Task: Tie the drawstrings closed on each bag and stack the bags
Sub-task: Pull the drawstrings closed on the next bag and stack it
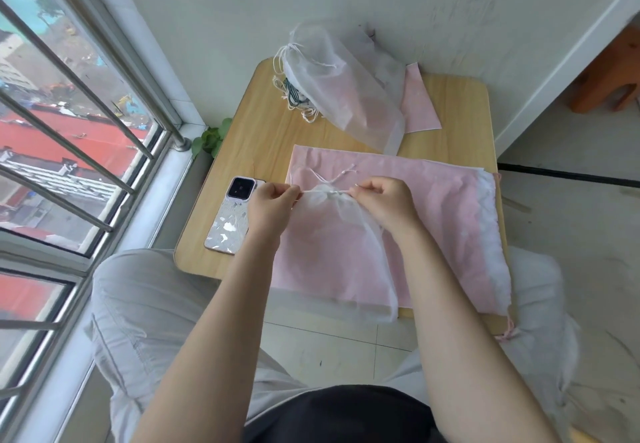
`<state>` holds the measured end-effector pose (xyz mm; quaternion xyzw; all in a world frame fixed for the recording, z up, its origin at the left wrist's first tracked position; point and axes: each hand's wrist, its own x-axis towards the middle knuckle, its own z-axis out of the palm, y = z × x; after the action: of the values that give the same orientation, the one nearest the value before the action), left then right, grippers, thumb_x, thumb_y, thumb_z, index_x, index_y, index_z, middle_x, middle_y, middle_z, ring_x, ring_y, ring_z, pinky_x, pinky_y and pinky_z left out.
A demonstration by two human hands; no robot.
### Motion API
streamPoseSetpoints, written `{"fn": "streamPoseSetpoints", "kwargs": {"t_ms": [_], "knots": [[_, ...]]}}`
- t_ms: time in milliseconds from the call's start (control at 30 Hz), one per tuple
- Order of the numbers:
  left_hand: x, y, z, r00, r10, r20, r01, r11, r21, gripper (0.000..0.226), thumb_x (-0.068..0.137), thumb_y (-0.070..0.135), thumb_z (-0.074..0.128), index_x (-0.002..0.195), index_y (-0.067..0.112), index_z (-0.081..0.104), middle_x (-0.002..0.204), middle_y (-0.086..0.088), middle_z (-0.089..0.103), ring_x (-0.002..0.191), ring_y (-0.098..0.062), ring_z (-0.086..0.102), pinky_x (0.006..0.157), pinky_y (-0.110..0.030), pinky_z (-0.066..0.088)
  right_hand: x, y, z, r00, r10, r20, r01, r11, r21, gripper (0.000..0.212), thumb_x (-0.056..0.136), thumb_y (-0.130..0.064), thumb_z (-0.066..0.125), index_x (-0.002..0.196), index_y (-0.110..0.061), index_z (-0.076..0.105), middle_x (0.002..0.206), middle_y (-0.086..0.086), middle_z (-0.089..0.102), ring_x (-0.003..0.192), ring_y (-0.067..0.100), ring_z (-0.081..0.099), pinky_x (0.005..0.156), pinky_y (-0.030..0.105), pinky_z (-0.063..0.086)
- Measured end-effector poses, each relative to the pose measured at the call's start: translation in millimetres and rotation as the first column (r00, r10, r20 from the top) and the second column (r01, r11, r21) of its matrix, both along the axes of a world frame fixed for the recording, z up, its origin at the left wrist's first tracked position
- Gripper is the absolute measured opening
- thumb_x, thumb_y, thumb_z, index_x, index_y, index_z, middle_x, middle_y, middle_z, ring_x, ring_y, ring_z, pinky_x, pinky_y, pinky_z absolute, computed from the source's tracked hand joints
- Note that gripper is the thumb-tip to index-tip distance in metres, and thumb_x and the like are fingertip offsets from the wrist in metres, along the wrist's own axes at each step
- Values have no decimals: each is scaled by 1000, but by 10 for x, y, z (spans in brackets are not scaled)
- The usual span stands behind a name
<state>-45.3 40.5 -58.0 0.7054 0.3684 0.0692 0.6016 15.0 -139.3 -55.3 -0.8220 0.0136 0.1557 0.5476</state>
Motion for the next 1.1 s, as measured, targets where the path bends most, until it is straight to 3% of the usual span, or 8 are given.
{"fn": "streamPoseSetpoints", "kwargs": {"t_ms": [167, 333, 433, 600, 733, 867, 933, 1100], "knots": [[-16, 16, 102, 992, -114, -49, 122, 972, 203, 8, 84, 19, 65, 77, 15, 64, 69, 10, 59, 64, -7, 53, 58, -21, 40, 10, -21, 145, 945, 327, 14, -313, 915, -256, 39, 72, -38, 81, 96, -11, 65, 91, -5, 56, 82, 12, 53, 71, 27, 42], [-52, -58, 33, 979, -155, -130, 198, 867, 457, 29, 83, 15, 61, 111, 14, 56, 107, 2, 61, 96, -18, 57, 78, -28, 42, -31, 57, 84, 946, 303, 112, -261, 921, -288, 12, 79, -23, 75, 79, -15, 66, 78, -7, 60, 75, 11, 54, 59, 19, 38], [-45, -91, 66, 937, -347, -43, 290, 702, 651, 39, 80, -3, 56, 116, 11, 60, 121, -3, 58, 108, -21, 55, 83, -22, 39, -53, 41, 113, 944, 311, 111, -269, 920, -285, 14, 80, -24, 74, 75, -16, 65, 75, -10, 60, 70, 8, 52, 56, 16, 37], [2, -67, 257, 831, -539, -139, 499, 610, 616, 18, 81, 11, 59, 90, 17, 73, 96, 5, 69, 83, -13, 62, 75, -19, 46, -94, 36, 165, 951, 280, 126, -251, 945, -211, 32, 78, -32, 79, 62, -25, 52, 67, -14, 52, 61, 2, 45, 50, 7, 34], [54, 1, 356, 777, -489, -397, 606, 409, 682, 21, 85, 37, 58, 89, 20, 70, 87, 6, 65, 84, -20, 61, 85, -36, 46, -119, 55, 120, 968, 226, 110, -206, 964, -166, 41, 73, -42, 79, 73, -7, 58, 71, -7, 54, 66, 9, 46, 58, 20, 36], [162, 0, 518, 685, -406, -604, 717, 233, 656, 33, 91, 38, 54, 71, 12, 58, 68, 0, 53, 73, -26, 52, 64, -29, 32, -114, 68, 80, 976, 191, 108, -169, 968, -187, 48, 72, -47, 78, 81, -4, 60, 77, -4, 59, 68, 11, 48, 60, 26, 39], [214, -21, 596, 663, -444, -603, 744, 295, 600, 35, 90, 31, 54, 65, 8, 52, 62, -2, 45, 65, -23, 45, 54, -27, 28, -116, 77, 94, 976, 187, 108, -163, 967, -196, 42, 74, -44, 77, 79, -7, 58, 73, -8, 55, 67, 11, 47, 59, 25, 37], [209, -234, 707, 739, -631, -236, 674, 693, 255, 19, 85, 17, 53, 76, 12, 69, 72, -2, 61, 61, -13, 51, 65, -29, 42, -123, 98, 123, 982, 180, 50, -166, 964, -206, 27, 74, -42, 72, 73, -21, 55, 77, -10, 56, 71, 11, 52, 62, 24, 40]]}}
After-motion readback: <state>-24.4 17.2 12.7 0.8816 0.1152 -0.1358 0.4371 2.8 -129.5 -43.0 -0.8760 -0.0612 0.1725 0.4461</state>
